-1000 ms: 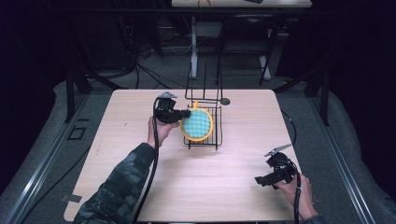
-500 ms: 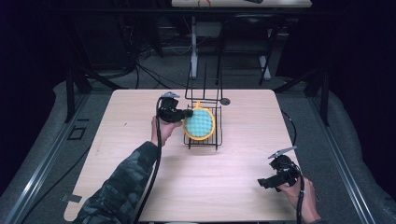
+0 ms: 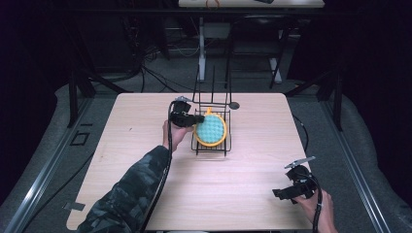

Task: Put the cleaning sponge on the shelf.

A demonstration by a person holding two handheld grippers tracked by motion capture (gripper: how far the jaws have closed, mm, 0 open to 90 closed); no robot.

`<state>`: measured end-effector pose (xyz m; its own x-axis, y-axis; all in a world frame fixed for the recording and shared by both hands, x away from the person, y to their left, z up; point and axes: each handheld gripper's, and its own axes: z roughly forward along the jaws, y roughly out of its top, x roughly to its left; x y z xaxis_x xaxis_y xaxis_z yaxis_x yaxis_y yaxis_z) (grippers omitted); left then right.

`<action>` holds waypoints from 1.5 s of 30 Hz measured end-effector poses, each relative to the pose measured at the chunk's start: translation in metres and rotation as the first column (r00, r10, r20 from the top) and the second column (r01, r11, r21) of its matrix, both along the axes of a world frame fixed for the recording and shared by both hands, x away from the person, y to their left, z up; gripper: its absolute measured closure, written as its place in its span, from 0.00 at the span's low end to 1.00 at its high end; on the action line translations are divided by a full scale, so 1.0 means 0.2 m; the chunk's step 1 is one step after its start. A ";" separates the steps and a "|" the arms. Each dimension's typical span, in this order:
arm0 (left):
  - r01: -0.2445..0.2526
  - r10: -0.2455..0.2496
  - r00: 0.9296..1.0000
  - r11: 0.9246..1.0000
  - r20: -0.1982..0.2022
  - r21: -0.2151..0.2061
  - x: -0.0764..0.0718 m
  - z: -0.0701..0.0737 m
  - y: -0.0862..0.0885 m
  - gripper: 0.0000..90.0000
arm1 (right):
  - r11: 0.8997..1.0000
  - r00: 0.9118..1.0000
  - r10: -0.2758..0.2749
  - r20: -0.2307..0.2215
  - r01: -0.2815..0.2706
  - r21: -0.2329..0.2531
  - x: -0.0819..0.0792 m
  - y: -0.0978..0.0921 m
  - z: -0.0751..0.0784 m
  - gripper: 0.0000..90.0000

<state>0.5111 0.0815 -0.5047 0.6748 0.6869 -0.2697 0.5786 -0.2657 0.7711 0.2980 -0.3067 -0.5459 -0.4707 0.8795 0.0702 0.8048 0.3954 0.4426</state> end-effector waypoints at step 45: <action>-0.026 0.027 0.999 0.998 -0.017 0.053 0.05 -0.07 -0.04 0.41 | 1.000 1.000 -0.008 0.005 0.008 -0.008 -0.02 -0.02 0.01 0.06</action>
